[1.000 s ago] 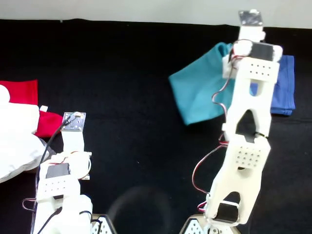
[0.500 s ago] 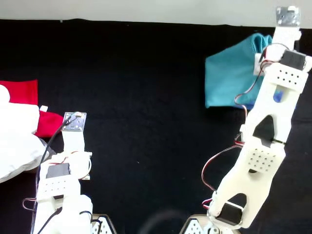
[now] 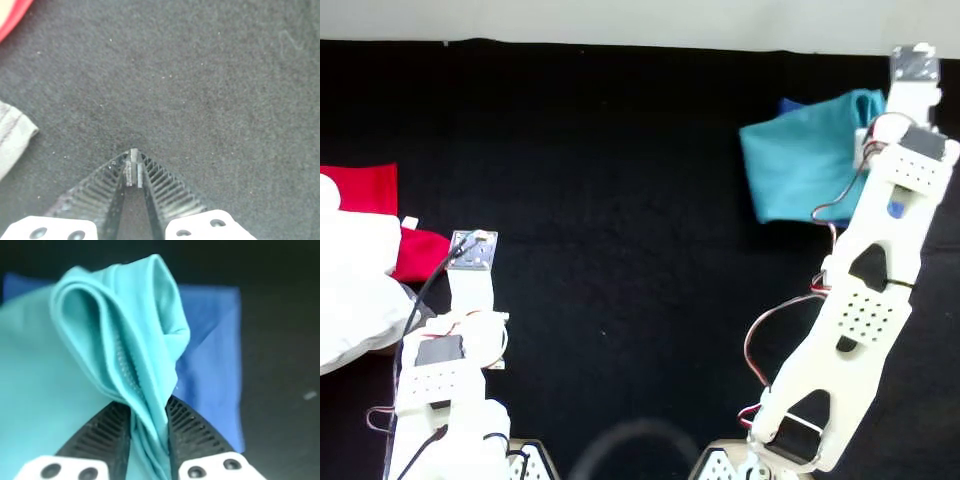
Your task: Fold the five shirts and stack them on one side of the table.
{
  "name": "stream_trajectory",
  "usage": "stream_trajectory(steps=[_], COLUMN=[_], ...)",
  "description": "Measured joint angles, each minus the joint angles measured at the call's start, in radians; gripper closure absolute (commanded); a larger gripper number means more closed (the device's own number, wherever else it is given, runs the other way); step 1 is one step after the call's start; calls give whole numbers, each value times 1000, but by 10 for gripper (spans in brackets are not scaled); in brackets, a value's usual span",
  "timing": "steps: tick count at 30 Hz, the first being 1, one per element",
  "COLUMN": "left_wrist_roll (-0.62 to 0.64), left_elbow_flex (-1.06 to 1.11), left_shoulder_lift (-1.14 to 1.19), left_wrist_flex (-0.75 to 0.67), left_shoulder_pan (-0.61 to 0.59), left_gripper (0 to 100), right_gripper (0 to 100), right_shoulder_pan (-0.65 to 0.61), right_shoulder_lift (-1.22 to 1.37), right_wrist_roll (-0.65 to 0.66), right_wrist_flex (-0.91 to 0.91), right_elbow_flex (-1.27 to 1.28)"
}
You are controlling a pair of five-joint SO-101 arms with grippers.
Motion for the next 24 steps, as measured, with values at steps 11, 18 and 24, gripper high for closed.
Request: stream_trajectory(steps=[11,18,24], left_wrist_roll=[0,0,0], left_elbow_flex=[0,0,0], left_shoulder_lift=[0,0,0], left_wrist_flex=[0,0,0], left_shoulder_pan=[0,0,0], left_gripper=[990,990,990], right_gripper=[993,992,990], right_shoulder_pan=[46,87,87], right_shoulder_lift=[51,183,216], right_wrist_roll=[0,0,0], right_wrist_flex=[-84,-153,-163], right_elbow_flex=[-84,-40,-40])
